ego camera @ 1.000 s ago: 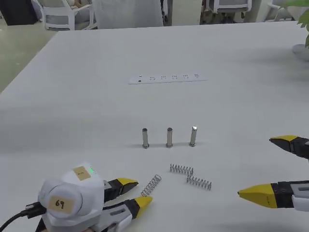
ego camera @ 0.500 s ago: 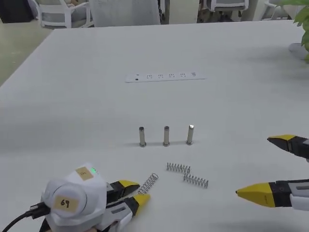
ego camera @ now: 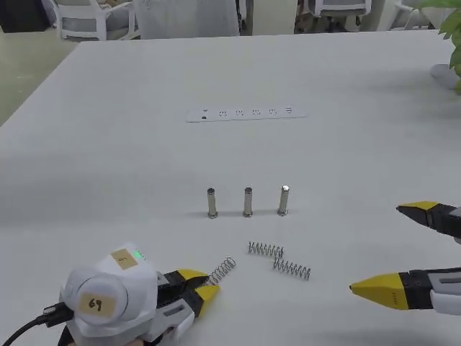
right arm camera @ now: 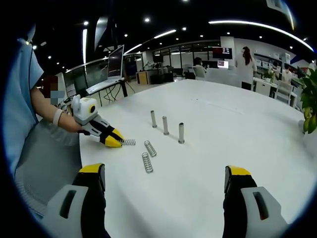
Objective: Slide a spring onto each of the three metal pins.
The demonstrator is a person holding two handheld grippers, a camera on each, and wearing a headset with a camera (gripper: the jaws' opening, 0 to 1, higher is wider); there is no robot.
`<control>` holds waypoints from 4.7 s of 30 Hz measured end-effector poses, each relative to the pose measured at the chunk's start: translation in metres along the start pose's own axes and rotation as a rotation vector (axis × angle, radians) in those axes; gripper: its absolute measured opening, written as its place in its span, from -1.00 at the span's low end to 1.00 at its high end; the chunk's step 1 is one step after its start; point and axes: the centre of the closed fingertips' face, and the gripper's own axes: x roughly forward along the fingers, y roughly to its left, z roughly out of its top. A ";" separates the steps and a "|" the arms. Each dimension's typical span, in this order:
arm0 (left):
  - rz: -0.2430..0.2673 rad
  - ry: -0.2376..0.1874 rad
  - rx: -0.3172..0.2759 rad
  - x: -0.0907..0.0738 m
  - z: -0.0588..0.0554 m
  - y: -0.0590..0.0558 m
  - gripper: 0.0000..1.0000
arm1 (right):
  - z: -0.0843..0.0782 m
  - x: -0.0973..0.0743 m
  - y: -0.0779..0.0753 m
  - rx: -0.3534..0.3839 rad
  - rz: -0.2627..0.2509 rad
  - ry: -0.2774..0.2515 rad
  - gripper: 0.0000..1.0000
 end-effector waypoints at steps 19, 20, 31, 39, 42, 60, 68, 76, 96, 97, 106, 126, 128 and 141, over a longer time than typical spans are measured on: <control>-0.027 -0.005 -0.029 -0.004 0.006 0.005 -0.96 | -0.003 0.000 0.002 -0.005 0.011 0.016 0.98; -0.047 -0.011 -0.038 -0.004 0.009 0.003 -0.96 | -0.002 0.000 0.002 -0.006 0.012 0.017 0.98; -0.202 -0.064 0.006 -0.022 0.038 -0.004 -0.96 | 0.003 0.003 0.004 -0.031 0.034 0.035 0.96; -0.318 -0.077 0.078 -0.034 0.056 -0.012 -0.96 | 0.015 0.009 0.014 -0.070 0.071 0.049 0.96; -0.351 -0.089 0.086 -0.037 0.063 -0.016 -0.96 | 0.021 0.012 0.018 -0.079 0.086 0.047 0.93; -0.472 -0.132 0.122 -0.038 0.073 -0.037 -0.97 | 0.034 0.026 0.050 -0.155 0.241 0.113 0.61; -0.509 -0.123 0.139 -0.043 0.073 -0.042 -0.97 | 0.040 0.031 0.062 -0.179 0.305 0.132 0.44; -0.528 -0.127 0.147 -0.040 0.076 -0.046 -0.97 | 0.041 0.036 0.073 -0.177 0.360 0.163 0.19; -0.567 -0.131 0.158 -0.035 0.078 -0.055 -0.97 | 0.042 0.053 0.096 -0.122 0.489 0.202 -0.38; -0.568 -0.133 0.157 -0.035 0.078 -0.055 -0.97 | 0.041 0.054 0.097 -0.122 0.496 0.208 -0.41; -0.573 -0.137 0.153 -0.036 0.079 -0.055 -0.97 | 0.044 0.060 0.103 -0.093 0.539 0.208 -0.58; -0.605 -0.135 0.158 -0.040 0.080 -0.060 -0.97 | 0.042 0.061 0.117 -0.087 0.610 0.231 -0.78; -0.606 -0.134 0.157 -0.040 0.080 -0.060 -0.97 | 0.042 0.061 0.117 -0.094 0.611 0.234 -0.79; -0.616 -0.114 0.153 -0.037 0.075 -0.064 -0.96 | 0.036 0.060 0.119 -0.152 0.614 0.280 -0.85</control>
